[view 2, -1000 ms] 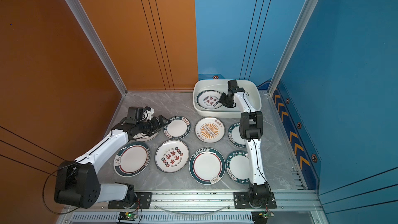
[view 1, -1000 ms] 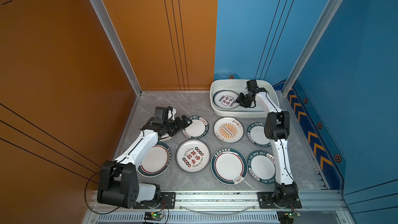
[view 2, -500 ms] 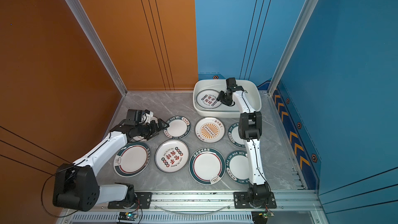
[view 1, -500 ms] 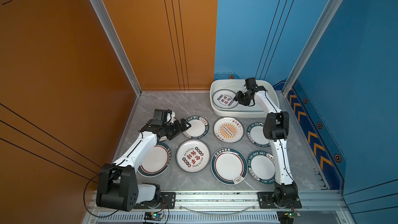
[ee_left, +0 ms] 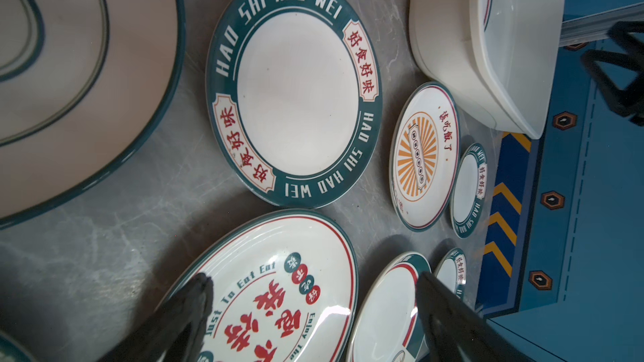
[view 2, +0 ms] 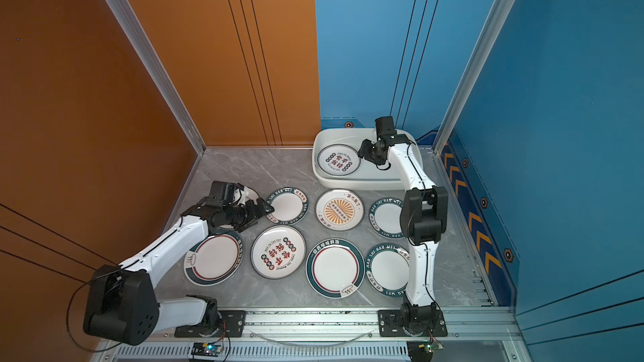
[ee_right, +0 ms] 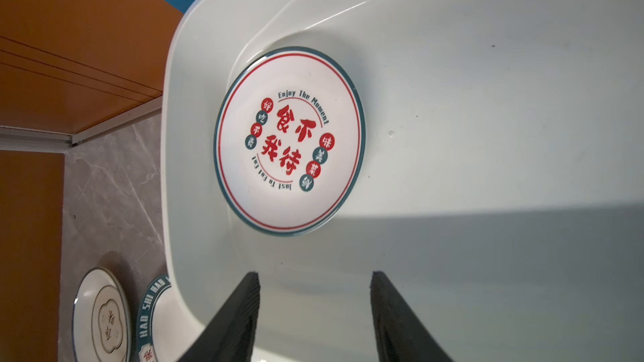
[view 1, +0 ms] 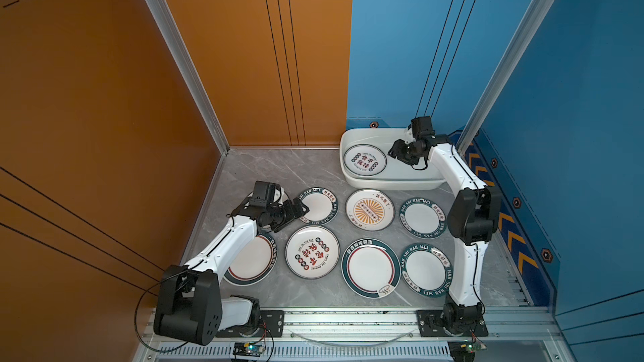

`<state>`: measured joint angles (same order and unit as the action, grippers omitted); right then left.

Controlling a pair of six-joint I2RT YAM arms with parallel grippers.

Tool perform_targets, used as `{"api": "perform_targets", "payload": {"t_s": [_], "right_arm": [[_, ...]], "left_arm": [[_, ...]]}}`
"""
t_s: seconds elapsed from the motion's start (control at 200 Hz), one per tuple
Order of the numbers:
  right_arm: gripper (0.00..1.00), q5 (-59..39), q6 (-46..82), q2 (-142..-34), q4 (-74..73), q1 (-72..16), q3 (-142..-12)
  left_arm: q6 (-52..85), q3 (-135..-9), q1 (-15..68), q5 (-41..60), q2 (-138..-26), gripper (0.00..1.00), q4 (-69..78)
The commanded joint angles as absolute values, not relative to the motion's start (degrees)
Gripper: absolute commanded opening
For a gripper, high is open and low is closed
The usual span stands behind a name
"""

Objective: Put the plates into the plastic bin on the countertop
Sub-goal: 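Withdraw the right gripper while left gripper reaches the green-rimmed plate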

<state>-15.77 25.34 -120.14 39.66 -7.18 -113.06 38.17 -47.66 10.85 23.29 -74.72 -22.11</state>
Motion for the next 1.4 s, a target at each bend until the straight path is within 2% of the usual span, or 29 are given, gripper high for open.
{"api": "perform_targets", "payload": {"t_s": [0.0, 0.09, 0.125, 0.38, 0.771, 0.961, 1.391], "right_arm": [[0.54, -15.2, 25.7, -115.2, 35.3, -7.2, -105.3], [0.54, -15.6, 26.1, -112.0, 33.5, -7.1, -99.7], [0.54, -15.8, 26.2, -110.9, 32.9, -7.1, -97.9], [0.54, -17.0, 26.7, -106.9, 30.0, -6.8, -89.7], [0.54, -18.0, 26.1, -105.7, 29.5, -5.8, -86.8], [0.54, -18.3, 26.4, -105.5, 28.9, -5.6, -85.6], [0.54, -19.3, 27.1, -104.6, 27.3, -5.2, -82.1]], "left_arm": [[41.7, -46.3, 12.7, 17.8, -75.4, 0.90, -22.0], [43.9, -45.8, 13.8, 15.2, -76.5, 0.88, -21.0], [44.7, -45.8, 14.2, 14.4, -77.0, 0.82, -20.6], [49.9, -43.5, 15.8, 11.5, -83.4, 0.73, -12.1], [49.5, -44.2, 15.2, 9.0, -90.3, 0.66, -6.0], [49.8, -44.1, 14.9, 9.6, -93.3, 0.57, -3.1], [51.4, -41.7, 14.7, 9.2, -97.2, 0.41, 4.6]]}}
